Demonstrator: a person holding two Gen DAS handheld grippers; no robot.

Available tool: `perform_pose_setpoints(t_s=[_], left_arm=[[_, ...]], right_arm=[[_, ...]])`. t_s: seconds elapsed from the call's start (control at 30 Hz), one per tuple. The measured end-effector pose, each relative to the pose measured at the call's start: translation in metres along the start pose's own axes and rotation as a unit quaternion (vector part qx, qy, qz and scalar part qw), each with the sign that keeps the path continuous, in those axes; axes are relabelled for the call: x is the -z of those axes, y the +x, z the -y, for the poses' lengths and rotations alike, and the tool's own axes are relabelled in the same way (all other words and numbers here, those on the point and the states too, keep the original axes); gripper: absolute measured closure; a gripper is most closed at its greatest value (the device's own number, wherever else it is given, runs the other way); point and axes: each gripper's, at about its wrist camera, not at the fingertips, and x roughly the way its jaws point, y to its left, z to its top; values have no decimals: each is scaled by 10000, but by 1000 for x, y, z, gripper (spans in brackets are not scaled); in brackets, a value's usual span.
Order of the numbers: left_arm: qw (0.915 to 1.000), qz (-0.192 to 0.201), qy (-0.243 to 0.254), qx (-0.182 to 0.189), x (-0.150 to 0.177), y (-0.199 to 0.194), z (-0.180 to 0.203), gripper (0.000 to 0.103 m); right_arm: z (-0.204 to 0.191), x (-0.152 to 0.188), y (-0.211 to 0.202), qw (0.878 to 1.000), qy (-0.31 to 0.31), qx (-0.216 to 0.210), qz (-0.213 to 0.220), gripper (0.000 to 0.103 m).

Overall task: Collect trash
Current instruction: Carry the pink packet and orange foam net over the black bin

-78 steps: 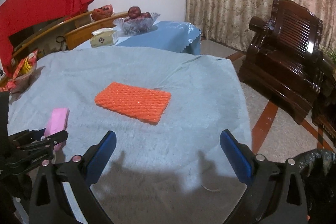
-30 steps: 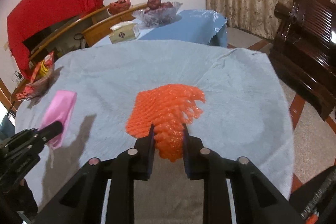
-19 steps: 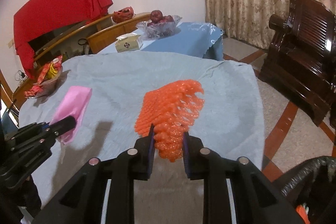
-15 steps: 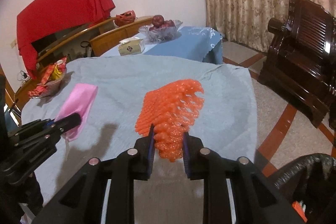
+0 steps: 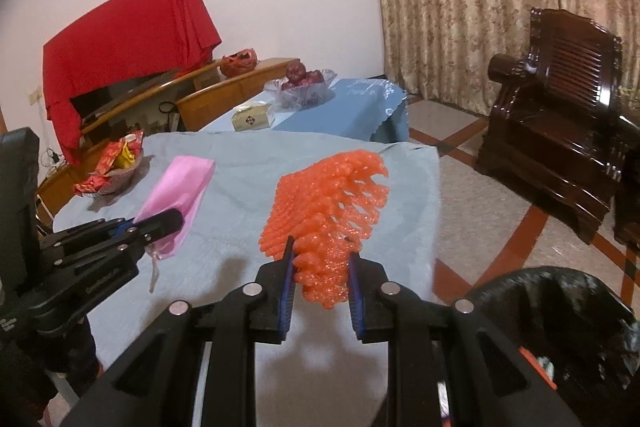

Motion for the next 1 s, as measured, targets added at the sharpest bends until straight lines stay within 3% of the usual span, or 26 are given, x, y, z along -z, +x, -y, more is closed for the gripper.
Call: perform_pose_setpoints(t_s=[0.5,1.0], left_arm=[[9971,213,392,615,11,-49,80,95],[9894,182,863,1154,25,-59,144,94]], right_arm=[[31,25,-96,9980,140,460,406,80],[77,49,-152,9908,486,1120,583,80]])
